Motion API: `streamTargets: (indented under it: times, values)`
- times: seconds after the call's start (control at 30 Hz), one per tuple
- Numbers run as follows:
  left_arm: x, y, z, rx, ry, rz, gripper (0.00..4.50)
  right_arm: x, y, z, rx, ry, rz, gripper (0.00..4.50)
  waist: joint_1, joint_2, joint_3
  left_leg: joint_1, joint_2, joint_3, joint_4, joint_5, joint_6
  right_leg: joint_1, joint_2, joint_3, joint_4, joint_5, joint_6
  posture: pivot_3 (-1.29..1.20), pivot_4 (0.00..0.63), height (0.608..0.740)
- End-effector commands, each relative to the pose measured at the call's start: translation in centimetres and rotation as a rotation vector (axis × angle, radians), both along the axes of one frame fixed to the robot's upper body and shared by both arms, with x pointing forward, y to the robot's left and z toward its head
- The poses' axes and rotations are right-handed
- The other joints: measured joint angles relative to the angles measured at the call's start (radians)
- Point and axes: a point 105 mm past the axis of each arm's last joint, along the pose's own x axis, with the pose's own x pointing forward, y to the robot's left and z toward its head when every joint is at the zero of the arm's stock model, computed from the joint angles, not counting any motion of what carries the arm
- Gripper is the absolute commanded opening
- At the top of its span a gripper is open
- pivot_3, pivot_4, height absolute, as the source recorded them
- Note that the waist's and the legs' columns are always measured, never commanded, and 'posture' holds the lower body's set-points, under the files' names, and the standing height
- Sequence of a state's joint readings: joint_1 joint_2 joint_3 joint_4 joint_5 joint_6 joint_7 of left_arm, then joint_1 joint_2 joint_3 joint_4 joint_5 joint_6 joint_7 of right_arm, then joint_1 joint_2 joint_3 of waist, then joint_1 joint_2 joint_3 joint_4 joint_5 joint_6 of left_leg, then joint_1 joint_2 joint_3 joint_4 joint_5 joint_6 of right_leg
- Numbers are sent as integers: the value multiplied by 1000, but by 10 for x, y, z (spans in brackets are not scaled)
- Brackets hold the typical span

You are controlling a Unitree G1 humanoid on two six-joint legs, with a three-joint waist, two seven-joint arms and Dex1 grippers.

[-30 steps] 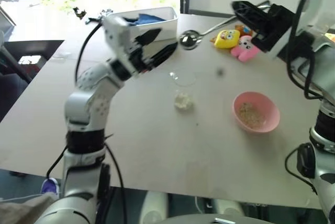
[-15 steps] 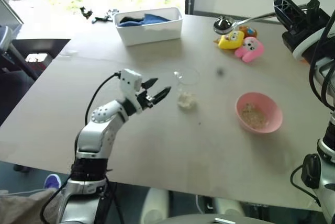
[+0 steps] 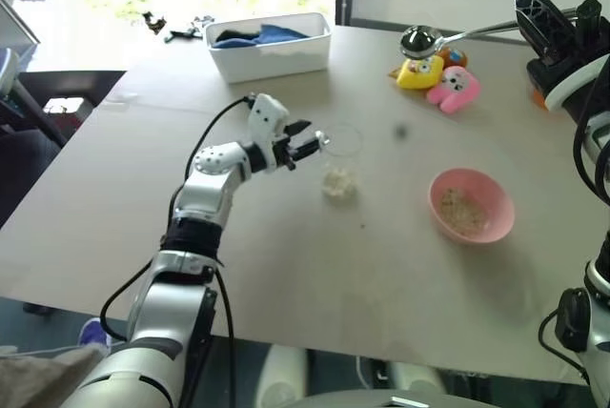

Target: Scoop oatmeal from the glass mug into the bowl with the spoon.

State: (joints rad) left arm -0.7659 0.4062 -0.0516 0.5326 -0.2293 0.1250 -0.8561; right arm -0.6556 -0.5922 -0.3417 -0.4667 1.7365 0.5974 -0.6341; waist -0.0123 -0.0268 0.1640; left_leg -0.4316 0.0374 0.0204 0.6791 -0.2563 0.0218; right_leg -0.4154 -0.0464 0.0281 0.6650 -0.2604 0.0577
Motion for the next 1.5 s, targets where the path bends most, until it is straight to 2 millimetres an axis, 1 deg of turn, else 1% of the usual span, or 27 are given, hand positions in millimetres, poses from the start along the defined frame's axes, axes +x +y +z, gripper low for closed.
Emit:
streamTargets:
  times: [0.03,0.17,0.23,0.27,0.3,0.33,0.37,0.4,0.43,0.5,0.67,0.8,0.9,1.0,1.07,1.17,1.3,1.5]
  values:
    - [3,-6,13,11,-51,-37,2688,-15,-6,15,21,-69,-19,0,0,0,0,0,0,0,0,0,0,0,0,0,0,0,0,0,150,740]
    - [5,-11,13,11,-47,-55,2688,-17,-6,13,21,-67,-26,0,1,0,0,0,0,0,0,0,0,0,0,0,0,0,0,0,150,740]
    - [6,-13,13,11,-48,-63,2137,-17,-7,12,19,-68,-30,0,1,0,0,0,0,0,0,0,0,0,0,0,0,0,0,0,150,740]
    - [5,-13,14,9,-51,-63,1740,-18,-7,12,18,-68,-31,0,1,0,0,0,0,0,0,0,0,0,0,0,0,0,0,0,150,740]
    - [6,-13,15,5,-53,-60,1567,-18,-7,12,15,-68,-33,0,1,0,0,0,0,0,0,0,0,0,0,0,0,0,0,0,150,740]
    - [5,-13,15,1,-55,-57,986,-19,-7,12,11,-68,-35,0,1,0,0,0,0,0,0,0,0,0,0,0,0,0,0,0,150,740]
    - [5,-13,16,-2,-57,-56,757,-19,-8,11,6,-67,-36,0,1,0,0,0,0,0,0,0,0,0,0,0,0,0,0,0,150,740]
    - [5,-13,16,-2,-58,-54,221,-19,-8,11,1,-65,-38,0,1,0,0,0,0,0,0,0,0,0,0,0,0,0,0,0,150,740]
    - [4,-12,17,-6,-60,-47,86,-20,-8,10,-8,-62,-39,0,1,0,0,0,0,0,0,0,0,0,0,0,0,0,0,0,150,740]
    - [4,-11,20,-13,-67,-33,86,-20,-8,8,-26,-56,-41,0,1,0,0,0,0,0,0,0,0,0,0,0,0,0,0,0,150,740]
    - [1,-14,30,-29,-91,-14,86,-22,-4,0,-143,-40,-37,0,2,0,0,-1,1,-1,0,0,0,0,-1,0,0,0,0,0,150,740]
    - [1,-14,30,-25,-95,3,86,-22,-3,-1,-156,-40,-31,0,2,0,0,0,0,-1,0,0,0,0,0,0,0,0,0,0,150,740]
    - [2,-16,36,-37,-104,9,86,-23,-3,-1,-165,-41,-30,0,2,0,0,0,0,-1,0,0,0,0,0,0,0,0,0,0,150,740]
    - [5,-27,58,-67,-178,19,86,-28,9,2,-231,-69,11,0,3,0,0,0,0,-1,0,0,0,0,0,0,0,0,0,0,150,740]
    - [8,-35,71,-23,-268,33,86,-33,23,4,-291,-95,62,0,7,0,0,-1,0,-1,1,0,0,0,0,-1,0,0,0,0,150,740]
    - [12,-45,75,72,-366,43,86,-34,36,5,-354,-111,102,0,7,0,0,-1,0,-1,1,0,0,0,0,-1,0,0,0,0,150,740]
    - [16,-57,81,89,-423,39,86,-29,48,4,-434,-114,126,0,6,0,0,-1,0,-1,2,0,0,1,0,0,0,0,0,0,150,740]
    - [12,-67,91,64,-485,6,86,-14,46,-12,-614,-80,55,0,5,0,0,-2,0,-1,1,0,0,0,0,-1,-1,0,0,0,150,740]
